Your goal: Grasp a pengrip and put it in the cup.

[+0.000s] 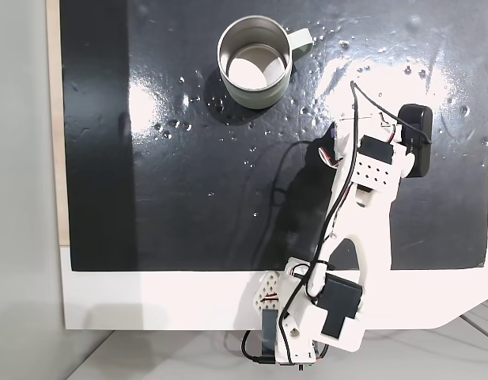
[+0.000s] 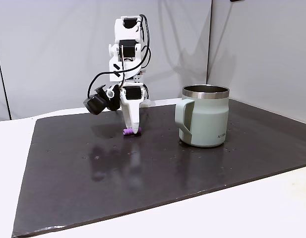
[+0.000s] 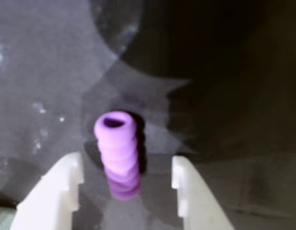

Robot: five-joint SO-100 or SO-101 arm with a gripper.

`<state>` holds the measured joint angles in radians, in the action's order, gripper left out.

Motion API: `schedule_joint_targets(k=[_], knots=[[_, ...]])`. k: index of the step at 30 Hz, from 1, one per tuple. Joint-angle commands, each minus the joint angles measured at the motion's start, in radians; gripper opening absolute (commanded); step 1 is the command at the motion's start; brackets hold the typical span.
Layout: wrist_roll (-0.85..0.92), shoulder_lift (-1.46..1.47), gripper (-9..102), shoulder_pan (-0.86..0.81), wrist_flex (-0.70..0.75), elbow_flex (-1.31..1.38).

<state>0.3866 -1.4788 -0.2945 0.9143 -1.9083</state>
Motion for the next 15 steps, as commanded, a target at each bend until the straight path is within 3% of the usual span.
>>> schedule_joint_targets(k=[1,4,10,15], knots=[[0.012,-0.006,6,-0.023,-0.040,0.051],[0.014,-0.006,0,-0.031,-0.054,0.032],[0.002,-0.037,0,-0.037,-0.055,0.003],[-0.061,-0.173,0,0.044,0.060,0.055]])
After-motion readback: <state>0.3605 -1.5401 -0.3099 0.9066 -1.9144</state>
